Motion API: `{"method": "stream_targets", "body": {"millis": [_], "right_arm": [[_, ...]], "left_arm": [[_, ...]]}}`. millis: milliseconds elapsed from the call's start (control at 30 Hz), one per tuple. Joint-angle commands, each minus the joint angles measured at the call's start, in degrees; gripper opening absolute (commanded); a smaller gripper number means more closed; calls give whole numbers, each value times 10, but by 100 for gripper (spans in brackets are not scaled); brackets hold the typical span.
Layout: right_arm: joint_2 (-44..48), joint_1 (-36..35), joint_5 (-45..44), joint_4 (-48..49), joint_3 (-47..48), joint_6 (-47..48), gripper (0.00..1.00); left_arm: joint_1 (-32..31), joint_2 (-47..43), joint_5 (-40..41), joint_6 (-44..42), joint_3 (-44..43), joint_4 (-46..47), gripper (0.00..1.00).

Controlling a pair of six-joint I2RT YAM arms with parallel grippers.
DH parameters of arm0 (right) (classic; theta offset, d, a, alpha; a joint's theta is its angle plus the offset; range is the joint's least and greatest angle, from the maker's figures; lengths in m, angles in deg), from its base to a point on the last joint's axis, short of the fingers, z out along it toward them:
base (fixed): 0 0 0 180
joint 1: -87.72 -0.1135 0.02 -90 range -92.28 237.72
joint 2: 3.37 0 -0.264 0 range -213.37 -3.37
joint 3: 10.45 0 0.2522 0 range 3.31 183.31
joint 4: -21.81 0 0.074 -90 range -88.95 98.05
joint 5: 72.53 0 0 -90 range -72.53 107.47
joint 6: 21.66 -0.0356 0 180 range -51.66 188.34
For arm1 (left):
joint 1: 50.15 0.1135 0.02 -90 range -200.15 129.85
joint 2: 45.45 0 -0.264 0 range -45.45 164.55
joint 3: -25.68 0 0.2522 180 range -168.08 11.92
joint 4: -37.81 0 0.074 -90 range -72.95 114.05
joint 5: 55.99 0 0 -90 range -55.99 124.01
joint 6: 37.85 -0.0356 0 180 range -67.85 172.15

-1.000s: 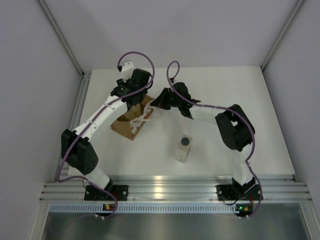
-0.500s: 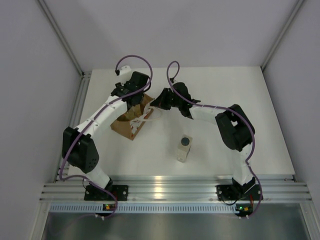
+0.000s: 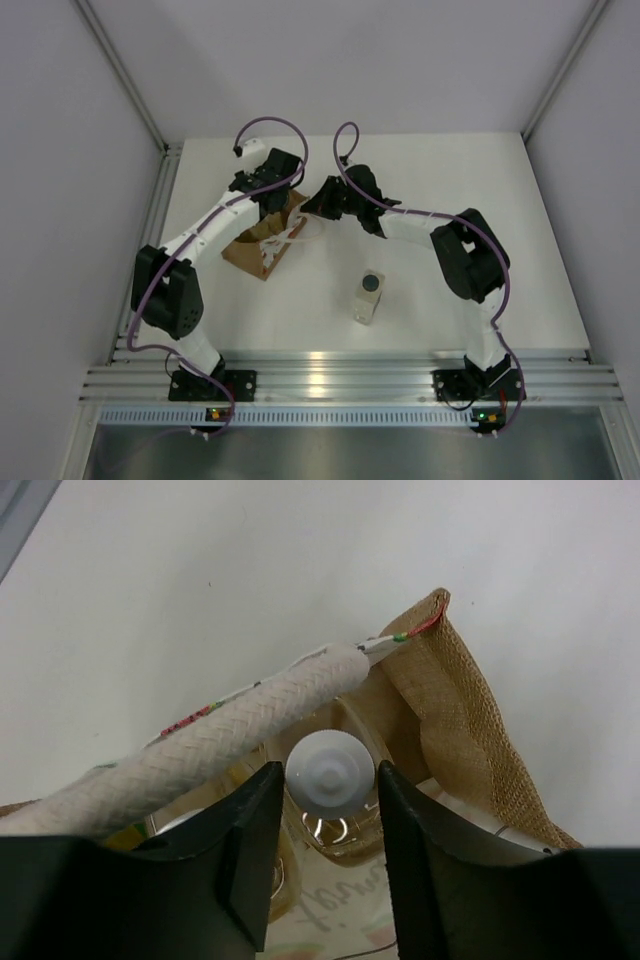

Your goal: Take the personal care products out of the canvas bag

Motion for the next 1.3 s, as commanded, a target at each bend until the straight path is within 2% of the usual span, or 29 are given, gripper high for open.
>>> {"method": "stream_targets", "body": {"millis": [0, 200, 267, 300, 367, 567, 700, 900, 1267], "right_arm": [[-4, -1, -23, -41, 6, 19, 1], [-6, 0, -23, -41, 7, 20, 1], [-7, -1, -23, -41, 7, 19, 1], [-7, -1, -22, -41, 8, 19, 1], [-8, -1, -24, -41, 9, 19, 1], [-9, -1, -24, -41, 10, 16, 1], [-8, 0, -25, -40, 10, 12, 1], [-4, -3, -27, -39, 13, 9, 1], [-8, -4, -26, -40, 20, 8, 1]], "left_arm": [[8, 7, -9, 8, 0, 1, 45], [8, 1, 6, -1, -8, 2, 39], [9, 1, 5, -6, -10, 1, 27], [8, 1, 3, -7, -14, 1, 16], [9, -3, -11, -8, -15, 1, 0], [-2, -12, -55, -60, -55, 1, 0], [-42, -28, -23, -98, -89, 0, 0], [-56, -62, -17, -128, -122, 0, 0], [-98, -112, -61, -231, -213, -2, 0]]}}
